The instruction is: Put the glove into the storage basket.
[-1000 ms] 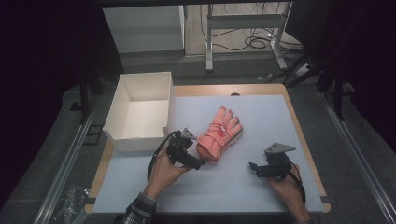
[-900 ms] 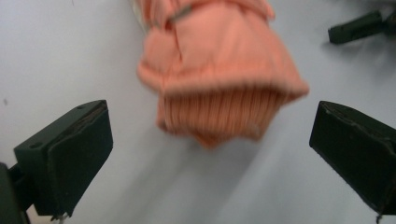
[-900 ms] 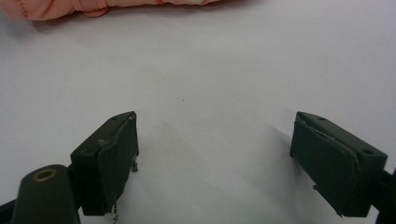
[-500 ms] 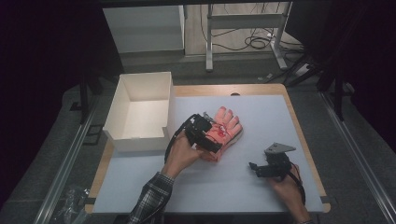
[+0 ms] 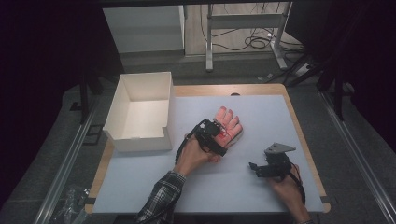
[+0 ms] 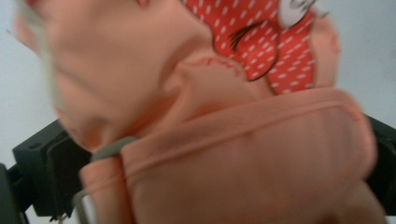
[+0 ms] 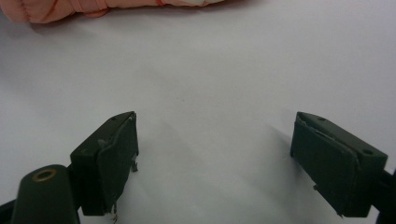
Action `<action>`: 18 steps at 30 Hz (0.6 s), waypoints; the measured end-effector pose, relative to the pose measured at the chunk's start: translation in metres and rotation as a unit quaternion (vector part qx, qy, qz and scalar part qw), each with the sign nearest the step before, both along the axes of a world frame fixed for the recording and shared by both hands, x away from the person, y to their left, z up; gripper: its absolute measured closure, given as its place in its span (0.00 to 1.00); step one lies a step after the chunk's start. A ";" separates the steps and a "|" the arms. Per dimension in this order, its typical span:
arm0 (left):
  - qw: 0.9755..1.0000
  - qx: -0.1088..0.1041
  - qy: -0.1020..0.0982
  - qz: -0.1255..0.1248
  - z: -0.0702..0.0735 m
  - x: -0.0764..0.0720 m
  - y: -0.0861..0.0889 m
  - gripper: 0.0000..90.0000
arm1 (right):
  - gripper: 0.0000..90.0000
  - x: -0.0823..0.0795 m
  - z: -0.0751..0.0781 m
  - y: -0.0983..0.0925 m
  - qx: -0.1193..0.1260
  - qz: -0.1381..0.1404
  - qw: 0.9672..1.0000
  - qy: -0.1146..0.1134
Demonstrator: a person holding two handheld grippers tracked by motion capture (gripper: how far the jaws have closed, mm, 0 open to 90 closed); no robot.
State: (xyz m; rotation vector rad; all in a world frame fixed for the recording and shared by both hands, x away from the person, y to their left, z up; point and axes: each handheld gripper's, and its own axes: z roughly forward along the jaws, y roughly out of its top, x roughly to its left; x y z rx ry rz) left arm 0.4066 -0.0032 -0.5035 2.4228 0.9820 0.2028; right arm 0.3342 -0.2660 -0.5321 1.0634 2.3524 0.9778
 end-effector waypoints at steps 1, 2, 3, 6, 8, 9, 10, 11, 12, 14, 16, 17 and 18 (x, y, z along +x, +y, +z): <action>1.000 0.002 0.001 0.001 -0.002 0.000 -0.001 0.00 | 0.17 0.000 0.000 0.000 0.000 0.000 1.000 0.000; 1.000 0.004 0.003 0.002 -0.004 0.000 -0.001 0.00 | 0.17 0.000 0.000 0.000 0.000 0.000 1.000 0.000; 1.000 0.008 0.004 0.000 -0.005 0.000 -0.001 0.00 | 0.17 0.000 0.000 0.000 0.000 0.000 1.000 0.000; 1.000 0.008 0.009 0.004 -0.010 -0.001 -0.001 0.00 | 0.17 0.000 0.000 0.000 0.000 0.000 1.000 0.000; 1.000 0.013 0.012 0.005 -0.013 -0.002 -0.002 0.00 | 0.17 0.000 0.000 0.000 0.000 0.000 1.000 0.000; 1.000 0.016 0.014 0.005 -0.015 -0.002 -0.003 0.00 | 0.17 0.000 0.000 0.000 0.000 0.000 1.000 0.000; 1.000 0.018 0.015 0.004 -0.016 -0.002 -0.004 0.00 | 0.17 0.000 0.000 0.000 0.000 0.000 1.000 0.000; 1.000 0.020 0.018 0.006 -0.018 -0.003 -0.005 0.01 | 0.17 0.000 0.000 0.000 0.000 0.000 1.000 0.000; 0.999 0.023 0.021 0.006 -0.018 -0.003 -0.005 0.02 | 0.17 0.000 0.000 0.000 0.000 0.000 1.000 0.000; 0.999 0.023 0.020 0.010 -0.018 -0.004 -0.006 0.03 | 0.17 0.000 0.000 0.000 0.000 0.000 1.000 0.000; 1.000 0.022 0.020 0.008 -0.016 -0.004 -0.005 0.08 | 0.17 0.000 0.000 0.000 0.000 0.000 1.000 0.000; 1.000 0.022 0.018 0.007 -0.015 -0.005 -0.003 0.11 | 0.17 0.000 0.000 0.000 0.000 0.000 1.000 0.000; 1.000 0.021 0.018 0.004 -0.014 -0.005 -0.002 0.17 | 0.17 0.000 0.000 0.000 0.000 0.000 1.000 0.001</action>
